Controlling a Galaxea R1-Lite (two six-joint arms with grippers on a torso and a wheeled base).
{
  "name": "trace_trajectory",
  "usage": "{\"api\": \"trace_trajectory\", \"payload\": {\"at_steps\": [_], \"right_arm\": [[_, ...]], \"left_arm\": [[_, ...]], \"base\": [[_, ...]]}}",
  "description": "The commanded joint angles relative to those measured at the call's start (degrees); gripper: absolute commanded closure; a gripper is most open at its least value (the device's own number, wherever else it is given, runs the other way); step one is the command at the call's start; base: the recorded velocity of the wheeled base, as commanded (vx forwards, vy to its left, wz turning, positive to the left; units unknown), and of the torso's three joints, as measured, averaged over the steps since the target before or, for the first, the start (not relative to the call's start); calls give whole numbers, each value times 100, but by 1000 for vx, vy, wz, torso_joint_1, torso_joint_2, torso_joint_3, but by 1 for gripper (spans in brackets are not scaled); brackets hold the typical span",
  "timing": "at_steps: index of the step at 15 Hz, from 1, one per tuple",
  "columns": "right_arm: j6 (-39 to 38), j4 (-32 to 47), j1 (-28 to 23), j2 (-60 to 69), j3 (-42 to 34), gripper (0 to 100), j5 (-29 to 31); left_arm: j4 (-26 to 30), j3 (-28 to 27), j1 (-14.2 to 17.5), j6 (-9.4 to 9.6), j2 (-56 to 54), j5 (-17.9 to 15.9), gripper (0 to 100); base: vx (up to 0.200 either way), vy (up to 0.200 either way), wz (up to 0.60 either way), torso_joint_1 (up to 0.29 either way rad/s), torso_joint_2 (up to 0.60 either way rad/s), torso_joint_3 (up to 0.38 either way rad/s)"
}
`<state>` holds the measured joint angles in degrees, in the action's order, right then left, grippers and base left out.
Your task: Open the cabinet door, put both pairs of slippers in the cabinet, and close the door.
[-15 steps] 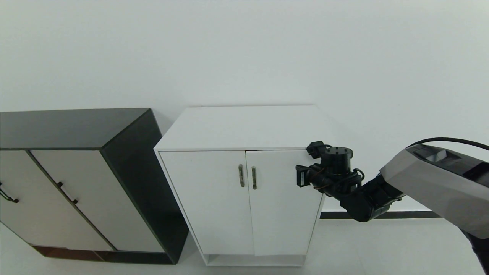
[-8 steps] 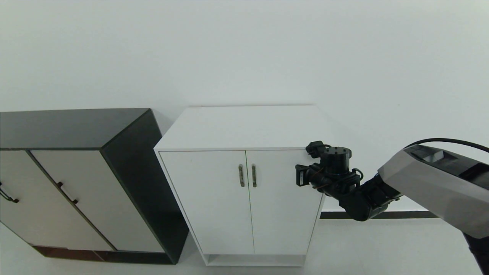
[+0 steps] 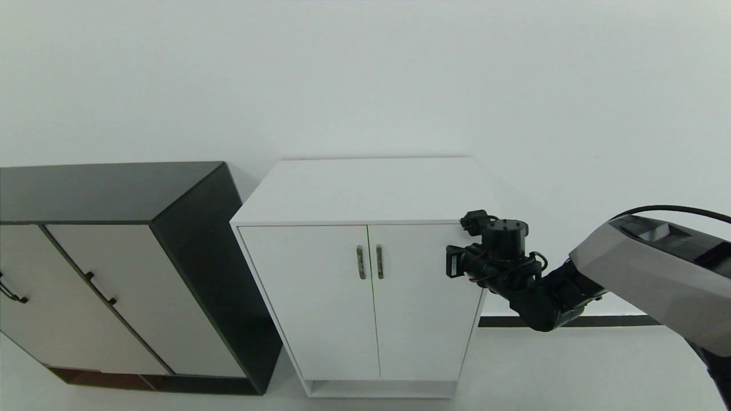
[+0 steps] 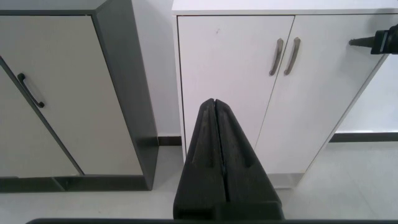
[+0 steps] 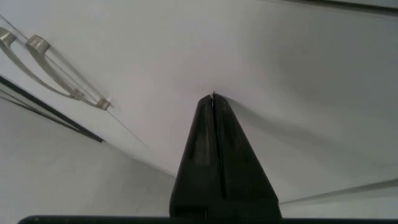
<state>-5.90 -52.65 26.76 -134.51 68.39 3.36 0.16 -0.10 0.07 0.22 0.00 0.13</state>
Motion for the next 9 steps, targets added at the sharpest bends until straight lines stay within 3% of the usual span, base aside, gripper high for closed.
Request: {"api": "trace_trajectory", "payload": {"at_steps": [1,2,7,9], "right_arm": [[1,-43,31,751,-660,100,68],[1,-96,22,1182,-1126,100,129],[54,-87,5,3555,-3561,100,1606],[230,-79,-101,4442,-4571,100,1843]], "left_arm": [[2,1,1,4,9,-5,100],[2,1,1,-4,9,-5,100],[2,1,1,4,9,4,100],[2,1,1,-4,9,4,100]], "base": [[0,0,0,0,0,0],[0,0,0,0,0,0],[0,0,0,0,0,0],[0,0,0,0,0,0]]}}
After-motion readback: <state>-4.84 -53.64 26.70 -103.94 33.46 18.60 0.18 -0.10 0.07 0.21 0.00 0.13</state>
